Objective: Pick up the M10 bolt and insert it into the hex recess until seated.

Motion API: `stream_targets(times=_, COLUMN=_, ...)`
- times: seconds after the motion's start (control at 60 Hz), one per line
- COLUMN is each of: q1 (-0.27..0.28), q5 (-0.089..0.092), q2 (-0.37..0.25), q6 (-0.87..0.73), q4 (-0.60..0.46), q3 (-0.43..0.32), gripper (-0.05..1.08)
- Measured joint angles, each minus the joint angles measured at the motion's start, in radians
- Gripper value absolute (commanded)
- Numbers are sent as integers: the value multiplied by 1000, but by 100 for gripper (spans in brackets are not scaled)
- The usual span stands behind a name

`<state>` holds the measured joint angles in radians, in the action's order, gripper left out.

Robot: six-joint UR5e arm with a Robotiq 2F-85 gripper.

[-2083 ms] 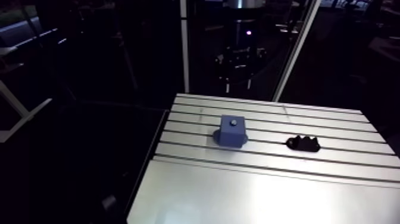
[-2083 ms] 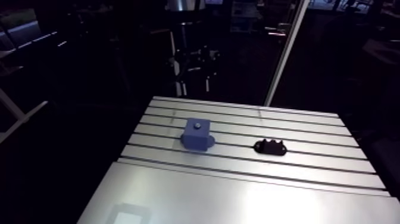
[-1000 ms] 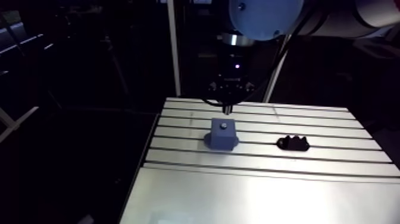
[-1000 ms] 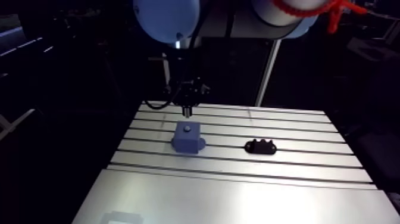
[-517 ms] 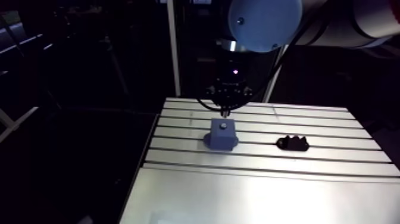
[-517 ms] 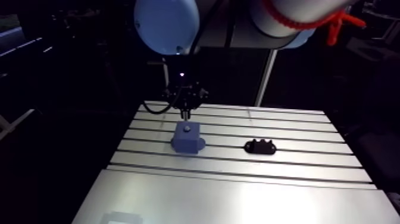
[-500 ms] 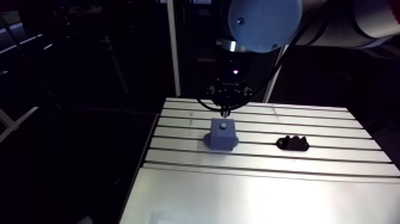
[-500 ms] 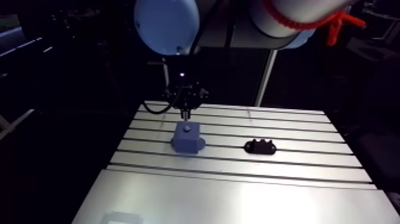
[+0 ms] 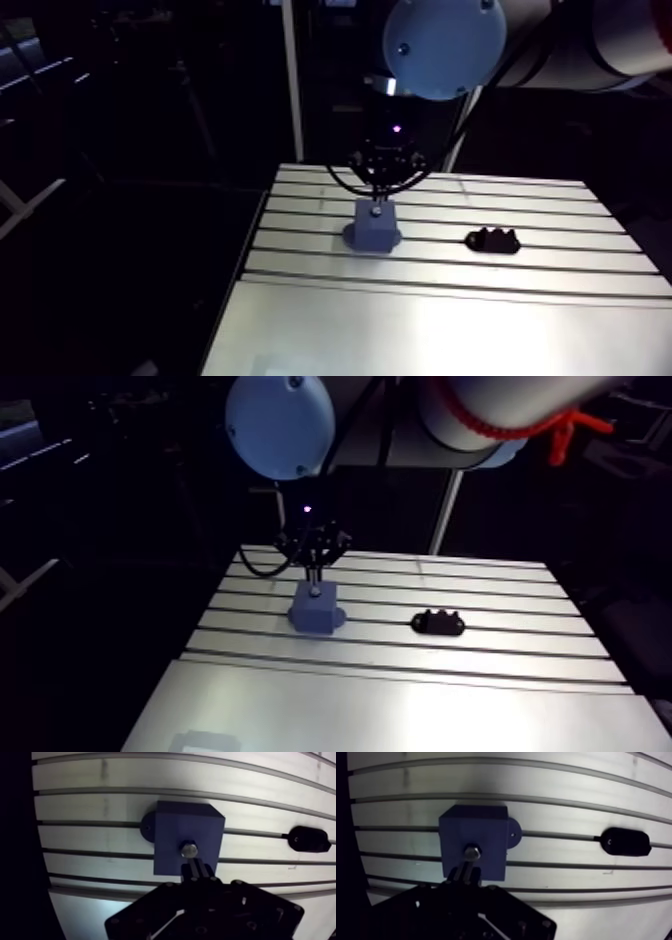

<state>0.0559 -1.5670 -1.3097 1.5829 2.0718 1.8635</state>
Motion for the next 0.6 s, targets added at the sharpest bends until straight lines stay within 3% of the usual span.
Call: stream_targets(times=0.6, q1=2, q5=1, q2=21, q6=1, q4=22, q3=12, gripper=108)
